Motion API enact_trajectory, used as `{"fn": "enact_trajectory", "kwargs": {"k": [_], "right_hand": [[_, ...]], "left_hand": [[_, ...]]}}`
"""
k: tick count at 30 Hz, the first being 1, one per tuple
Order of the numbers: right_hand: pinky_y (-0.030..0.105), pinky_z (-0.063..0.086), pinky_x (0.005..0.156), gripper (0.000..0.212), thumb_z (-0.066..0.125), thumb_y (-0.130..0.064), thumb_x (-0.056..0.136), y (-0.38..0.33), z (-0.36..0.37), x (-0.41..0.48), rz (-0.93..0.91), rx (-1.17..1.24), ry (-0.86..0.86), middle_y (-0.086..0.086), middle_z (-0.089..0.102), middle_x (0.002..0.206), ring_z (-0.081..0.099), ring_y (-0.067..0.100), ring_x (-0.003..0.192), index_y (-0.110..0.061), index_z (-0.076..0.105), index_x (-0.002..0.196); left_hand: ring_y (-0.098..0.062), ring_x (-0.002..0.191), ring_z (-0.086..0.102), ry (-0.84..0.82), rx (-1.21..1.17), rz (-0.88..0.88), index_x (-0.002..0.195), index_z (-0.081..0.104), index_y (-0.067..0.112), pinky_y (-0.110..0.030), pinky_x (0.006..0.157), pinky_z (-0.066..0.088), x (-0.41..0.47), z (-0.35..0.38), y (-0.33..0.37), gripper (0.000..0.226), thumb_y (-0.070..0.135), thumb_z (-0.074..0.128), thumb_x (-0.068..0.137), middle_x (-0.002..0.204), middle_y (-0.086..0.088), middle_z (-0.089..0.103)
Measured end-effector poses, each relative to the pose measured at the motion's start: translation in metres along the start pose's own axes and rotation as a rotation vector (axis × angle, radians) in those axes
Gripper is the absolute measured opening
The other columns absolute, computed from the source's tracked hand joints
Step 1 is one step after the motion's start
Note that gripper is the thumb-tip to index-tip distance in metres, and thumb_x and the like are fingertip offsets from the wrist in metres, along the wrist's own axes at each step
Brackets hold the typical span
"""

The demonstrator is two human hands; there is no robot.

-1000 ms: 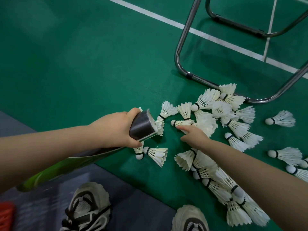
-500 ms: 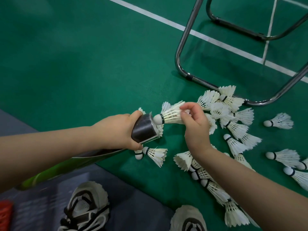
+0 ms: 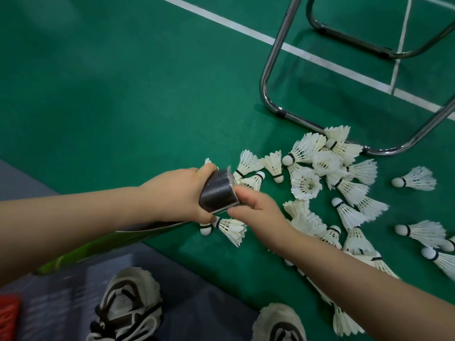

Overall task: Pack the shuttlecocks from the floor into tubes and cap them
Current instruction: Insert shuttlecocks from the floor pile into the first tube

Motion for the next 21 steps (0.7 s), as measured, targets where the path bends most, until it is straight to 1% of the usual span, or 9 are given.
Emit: {"fn": "enact_trajectory", "kwargs": {"k": [3,6,8,10,12,13,16,19,21], "right_hand": [[0.032,0.047,0.088,0.053,0.054,-0.012,0.058,0.013,0.014,0.005,0.151,0.021,-0.192,0.024,0.066,0.106,0.059,0.020,0.094,0.004,0.063,0.107],[0.045,0.041,0.098,0.061,0.059,-0.016,0.054,0.026,0.028,0.004,0.303,-0.098,-0.406,0.025,0.061,0.116,0.056,0.024,0.100,-0.001,0.060,0.114],[0.040,0.040,0.092,0.060,0.058,-0.016,0.058,0.026,0.041,0.002,0.316,-0.063,-0.512,0.018,0.062,0.106,0.050,0.019,0.095,0.001,0.057,0.115],[0.031,0.042,0.086,0.055,0.059,-0.016,0.062,0.021,0.045,0.009,0.276,0.090,-0.411,0.010,0.060,0.100,0.053,0.015,0.091,0.004,0.058,0.113],[0.019,0.047,0.074,0.035,0.063,-0.018,0.074,0.015,0.029,0.019,0.201,0.213,-0.140,0.009,0.063,0.092,0.057,0.012,0.080,0.004,0.063,0.101],[0.017,0.046,0.068,0.022,0.059,-0.019,0.083,0.015,0.014,0.023,0.166,0.174,0.012,0.007,0.063,0.086,0.057,0.010,0.074,0.001,0.064,0.091],[0.026,0.042,0.068,0.027,0.044,-0.021,0.094,0.029,-0.034,0.029,0.168,-0.118,0.342,-0.002,0.064,0.078,0.056,0.012,0.075,-0.017,0.061,0.075],[0.027,0.041,0.062,0.019,0.044,-0.020,0.093,0.057,-0.052,0.036,0.323,-0.260,0.319,-0.010,0.059,0.082,0.052,0.014,0.069,-0.024,0.063,0.093],[0.027,0.037,0.055,0.025,0.043,-0.015,0.091,0.076,-0.054,0.040,0.411,-0.288,0.271,-0.009,0.055,0.081,0.046,0.014,0.062,-0.028,0.061,0.102]], "left_hand": [[-0.016,0.078,0.057,-0.005,0.053,0.054,0.115,0.033,0.030,-0.033,0.066,0.050,-0.007,0.007,0.006,0.072,0.060,0.070,0.061,0.092,0.008,0.056],[-0.017,0.079,0.056,-0.021,0.135,0.117,0.110,0.033,0.030,-0.032,0.065,0.049,-0.013,0.017,0.013,0.068,0.064,0.065,0.061,0.091,0.009,0.055],[-0.018,0.079,0.057,-0.019,0.152,0.130,0.108,0.032,0.030,-0.033,0.065,0.049,-0.015,0.021,0.012,0.066,0.064,0.063,0.062,0.090,0.008,0.055],[-0.019,0.081,0.058,-0.017,0.129,0.107,0.109,0.033,0.029,-0.035,0.067,0.050,-0.013,0.021,0.005,0.065,0.063,0.063,0.061,0.092,0.006,0.057],[-0.020,0.082,0.058,-0.021,0.090,0.056,0.111,0.034,0.029,-0.034,0.067,0.050,-0.008,0.016,-0.006,0.069,0.062,0.065,0.060,0.094,0.005,0.058],[-0.020,0.080,0.058,-0.022,0.069,0.027,0.112,0.034,0.028,-0.034,0.067,0.050,-0.005,0.014,-0.011,0.070,0.062,0.067,0.060,0.094,0.004,0.058],[-0.020,0.078,0.057,-0.021,0.033,-0.040,0.115,0.034,0.027,-0.034,0.066,0.049,-0.005,0.011,-0.024,0.072,0.061,0.068,0.061,0.093,0.002,0.058],[-0.020,0.077,0.057,-0.029,0.041,-0.063,0.115,0.034,0.026,-0.033,0.066,0.049,-0.009,0.015,-0.036,0.071,0.059,0.069,0.063,0.092,0.002,0.058],[-0.019,0.076,0.056,-0.038,0.047,-0.064,0.116,0.033,0.027,-0.032,0.065,0.048,-0.011,0.019,-0.042,0.071,0.058,0.069,0.063,0.092,0.003,0.057]]}}
Point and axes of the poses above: each hand's wrist, its own x-axis towards the middle knuckle, its own z-axis out of the palm, y = z × x, the point moved 8 cm from there along x, towards the middle knuckle
